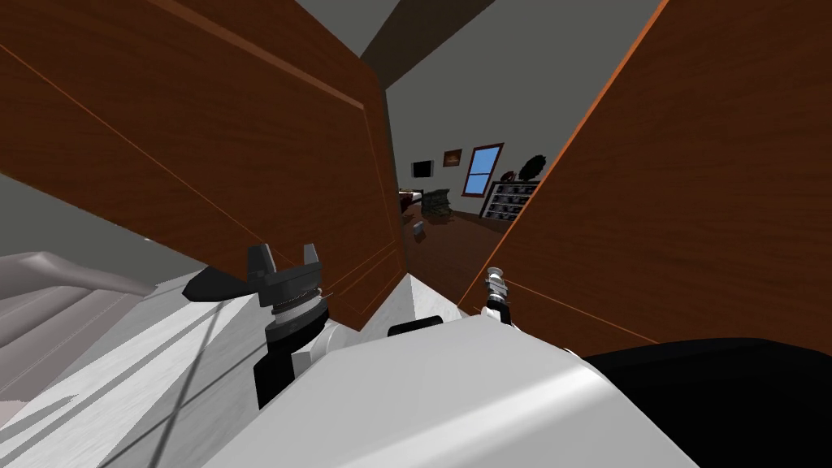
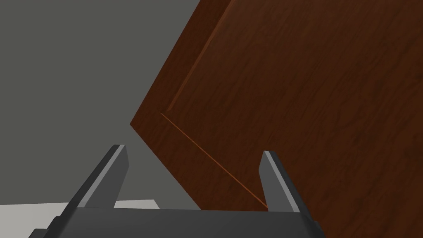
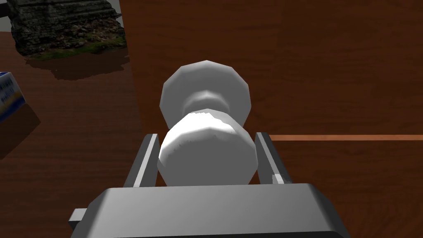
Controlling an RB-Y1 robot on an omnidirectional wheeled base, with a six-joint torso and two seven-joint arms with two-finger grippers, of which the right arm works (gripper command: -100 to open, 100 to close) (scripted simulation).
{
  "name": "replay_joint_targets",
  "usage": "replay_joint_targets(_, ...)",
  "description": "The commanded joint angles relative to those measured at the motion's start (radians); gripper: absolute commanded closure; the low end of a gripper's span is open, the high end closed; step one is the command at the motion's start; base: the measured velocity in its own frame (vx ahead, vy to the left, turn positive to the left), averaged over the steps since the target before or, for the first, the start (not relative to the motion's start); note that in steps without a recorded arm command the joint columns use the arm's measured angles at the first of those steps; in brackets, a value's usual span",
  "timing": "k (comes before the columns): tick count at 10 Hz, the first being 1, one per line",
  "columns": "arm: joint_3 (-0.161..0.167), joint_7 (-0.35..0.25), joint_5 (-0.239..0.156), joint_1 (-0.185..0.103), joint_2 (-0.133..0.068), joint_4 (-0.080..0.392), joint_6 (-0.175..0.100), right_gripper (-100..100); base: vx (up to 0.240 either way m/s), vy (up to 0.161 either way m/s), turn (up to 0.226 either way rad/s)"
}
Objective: Pull the door open
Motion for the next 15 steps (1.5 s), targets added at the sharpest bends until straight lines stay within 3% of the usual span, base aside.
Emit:
replay_joint_targets(1, 0.002, -0.001, 0.001, -0.001, 0.003, -0.001, 0.000, 100, -0.012, 0.004, 0.006)
replay_joint_targets(4, 0.014, -0.009, 0.008, 0.001, -0.001, -0.005, 0.005, 100, -0.039, 0.004, 0.011)
replay_joint_targets(7, 0.033, -0.023, 0.020, 0.002, -0.004, -0.013, 0.010, 100, -0.203, 0.036, 0.051)
replay_joint_targets(12, 0.103, -0.075, 0.063, 0.006, -0.016, -0.042, 0.028, 100, -0.215, 0.034, 0.065)
replay_joint_targets(14, 0.102, -0.071, 0.063, 0.009, -0.016, -0.053, 0.034, 100, -0.201, 0.030, 0.049)
replay_joint_targets(15, 0.127, -0.087, 0.078, 0.015, -0.017, -0.060, 0.035, 100, -0.196, 0.019, 0.066)
